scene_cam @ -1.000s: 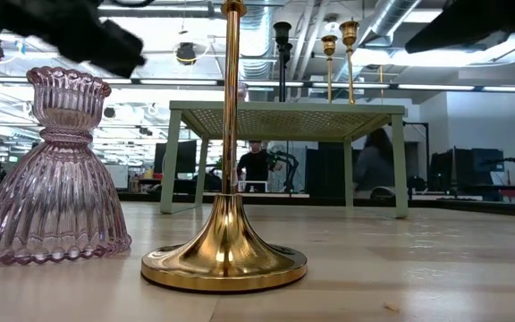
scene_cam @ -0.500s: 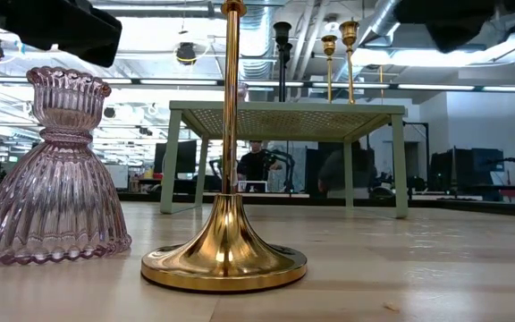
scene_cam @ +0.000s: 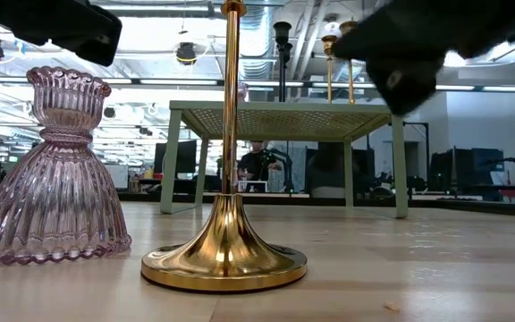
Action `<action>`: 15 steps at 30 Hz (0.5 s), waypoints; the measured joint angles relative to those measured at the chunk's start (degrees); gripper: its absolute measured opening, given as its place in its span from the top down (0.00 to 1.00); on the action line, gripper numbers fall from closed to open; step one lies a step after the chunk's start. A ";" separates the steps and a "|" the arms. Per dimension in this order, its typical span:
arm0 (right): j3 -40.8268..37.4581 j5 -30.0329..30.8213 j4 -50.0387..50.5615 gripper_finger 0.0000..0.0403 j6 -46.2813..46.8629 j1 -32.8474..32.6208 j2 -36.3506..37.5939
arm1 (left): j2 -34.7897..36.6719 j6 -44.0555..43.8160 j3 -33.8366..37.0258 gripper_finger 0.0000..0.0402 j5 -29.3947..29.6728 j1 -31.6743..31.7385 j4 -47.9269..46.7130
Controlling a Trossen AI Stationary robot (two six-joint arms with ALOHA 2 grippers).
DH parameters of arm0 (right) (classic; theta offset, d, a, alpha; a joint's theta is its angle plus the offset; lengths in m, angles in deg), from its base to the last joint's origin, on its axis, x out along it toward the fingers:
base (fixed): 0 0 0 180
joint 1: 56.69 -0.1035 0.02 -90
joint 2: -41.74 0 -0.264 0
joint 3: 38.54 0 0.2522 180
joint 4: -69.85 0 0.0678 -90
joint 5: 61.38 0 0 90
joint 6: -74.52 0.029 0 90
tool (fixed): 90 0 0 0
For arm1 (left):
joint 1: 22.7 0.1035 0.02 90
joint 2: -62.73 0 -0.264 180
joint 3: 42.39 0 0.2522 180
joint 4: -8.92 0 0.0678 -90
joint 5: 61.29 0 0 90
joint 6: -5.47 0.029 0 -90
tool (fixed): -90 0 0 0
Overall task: Pick & Place candle stick holders
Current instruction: Put the gold candle holder on the shelf aligned with the other gold candle holder
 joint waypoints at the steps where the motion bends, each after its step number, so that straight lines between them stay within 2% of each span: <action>1: -0.02 -0.21 -0.19 1.00 1.19 0.29 -0.83 | -0.04 -0.57 0.00 0.99 -0.41 0.00 0.01; 5: 1.12 -3.13 -1.85 1.00 2.90 1.53 -3.99 | -0.09 -0.98 0.02 0.99 -0.52 -0.23 0.00; 8: 4.01 -4.64 -1.71 0.98 -0.76 1.62 -6.28 | -0.09 -0.99 0.02 0.99 -0.54 -0.73 0.00; 11: 7.17 -8.47 -0.60 0.92 -4.47 1.49 -8.12 | -0.09 -0.75 0.02 0.99 -0.50 -1.18 0.00; 15: 9.97 -12.36 4.36 0.80 -4.84 1.86 -8.40 | -0.09 -0.36 0.02 0.99 -0.49 -1.17 0.00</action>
